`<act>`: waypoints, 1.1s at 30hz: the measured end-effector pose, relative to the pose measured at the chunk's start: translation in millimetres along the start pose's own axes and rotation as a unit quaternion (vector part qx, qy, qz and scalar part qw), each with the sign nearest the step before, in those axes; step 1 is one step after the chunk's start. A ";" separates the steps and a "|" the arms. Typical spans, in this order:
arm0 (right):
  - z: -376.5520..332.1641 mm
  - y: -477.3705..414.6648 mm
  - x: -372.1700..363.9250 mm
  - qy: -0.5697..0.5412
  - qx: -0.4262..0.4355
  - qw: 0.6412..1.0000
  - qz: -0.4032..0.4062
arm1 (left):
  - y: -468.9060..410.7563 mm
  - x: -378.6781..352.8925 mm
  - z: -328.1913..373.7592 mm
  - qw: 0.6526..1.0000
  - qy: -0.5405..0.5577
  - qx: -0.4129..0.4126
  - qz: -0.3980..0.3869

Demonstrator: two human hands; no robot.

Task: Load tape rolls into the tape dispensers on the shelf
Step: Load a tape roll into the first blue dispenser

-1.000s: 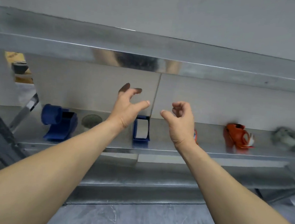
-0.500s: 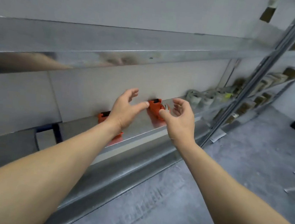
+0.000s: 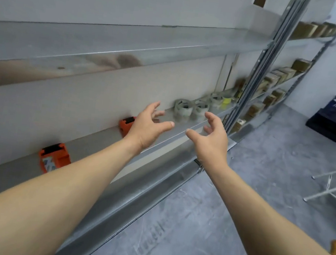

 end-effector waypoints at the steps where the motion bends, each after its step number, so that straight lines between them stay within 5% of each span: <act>1: 6.1 -13.2 11.4 -0.001 -0.001 1.000 -0.004 | -13.3 -10.6 1.1 1.000 -0.004 0.002 0.007; 14: 56.1 -165.8 114.0 0.040 0.011 0.995 -0.090 | -165.2 -107.3 11.6 0.997 -0.010 0.038 0.068; 23: 91.2 -270.7 103.7 0.033 -0.014 0.988 -0.148 | -267.5 -109.5 -15.9 0.996 -0.026 0.045 0.067; 33: 120.8 -364.6 60.8 0.174 0.003 0.952 -0.251 | -330.4 -76.9 -44.5 0.989 -0.020 0.093 0.110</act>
Point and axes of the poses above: each hand's wrist, its own y-axis away from the middle knuckle, its own x-axis out of the back of the hand, z = x × y, the point moved 3 cm from there along -y, towards the middle knuckle, and after that the axes turned 11 degrees about -z, right-handed, at the moved point
